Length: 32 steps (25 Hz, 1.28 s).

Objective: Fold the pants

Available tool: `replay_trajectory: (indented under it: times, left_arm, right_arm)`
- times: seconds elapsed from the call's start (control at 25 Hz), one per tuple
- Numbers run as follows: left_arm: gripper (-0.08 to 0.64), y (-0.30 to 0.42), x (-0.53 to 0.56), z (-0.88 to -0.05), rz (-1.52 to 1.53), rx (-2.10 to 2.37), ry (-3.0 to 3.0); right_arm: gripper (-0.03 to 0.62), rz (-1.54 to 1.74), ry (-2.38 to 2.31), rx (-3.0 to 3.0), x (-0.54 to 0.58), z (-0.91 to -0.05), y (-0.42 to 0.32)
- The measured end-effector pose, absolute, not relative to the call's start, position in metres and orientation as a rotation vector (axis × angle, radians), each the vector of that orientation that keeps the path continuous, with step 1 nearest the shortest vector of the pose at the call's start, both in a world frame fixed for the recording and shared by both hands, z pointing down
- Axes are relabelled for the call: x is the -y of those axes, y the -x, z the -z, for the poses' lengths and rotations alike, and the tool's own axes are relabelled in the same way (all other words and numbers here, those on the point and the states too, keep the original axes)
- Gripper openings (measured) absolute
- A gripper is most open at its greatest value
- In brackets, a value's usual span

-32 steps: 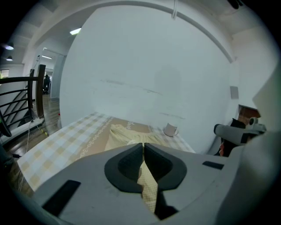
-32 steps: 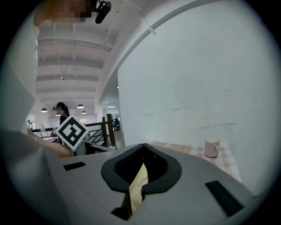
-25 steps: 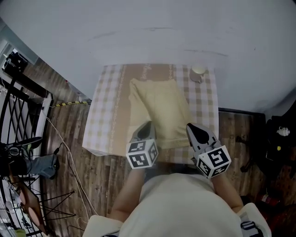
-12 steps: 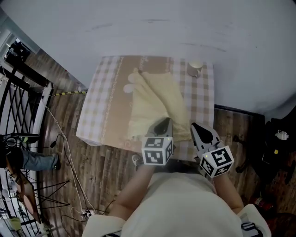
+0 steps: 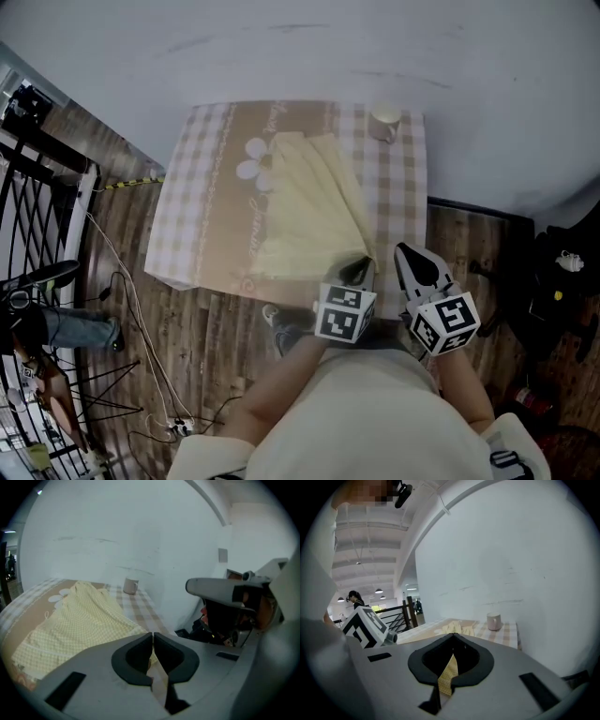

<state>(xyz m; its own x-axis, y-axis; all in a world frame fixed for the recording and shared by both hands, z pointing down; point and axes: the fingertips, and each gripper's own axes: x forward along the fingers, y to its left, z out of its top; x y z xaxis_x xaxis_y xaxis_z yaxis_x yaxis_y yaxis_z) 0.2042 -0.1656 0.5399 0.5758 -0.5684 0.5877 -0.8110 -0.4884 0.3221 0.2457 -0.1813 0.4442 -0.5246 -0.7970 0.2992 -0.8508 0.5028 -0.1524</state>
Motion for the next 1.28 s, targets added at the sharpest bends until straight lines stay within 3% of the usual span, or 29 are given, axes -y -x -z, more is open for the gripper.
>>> replay_trajectory:
  times: [0.72,0.8,1.28]
  left_arm:
    - [0.020,-0.250,0.136,-0.596,-0.763,0.791,-2.260]
    - [0.086,-0.252,0.134,-0.587,-0.737,0.764,-2.275]
    - [0.044,-0.157,0.192,-0.534,-0.573,1.145,-2.245]
  right_arm:
    - [0.000,-0.413,-1.408,2.523,0.190,-0.450,-0.259]
    - [0.000,-0.409,-1.396,2.527,0.193,-0.449,-0.257]
    - [0.000,-0.361,-1.289,2.602,0.231,-0.447,-0.215]
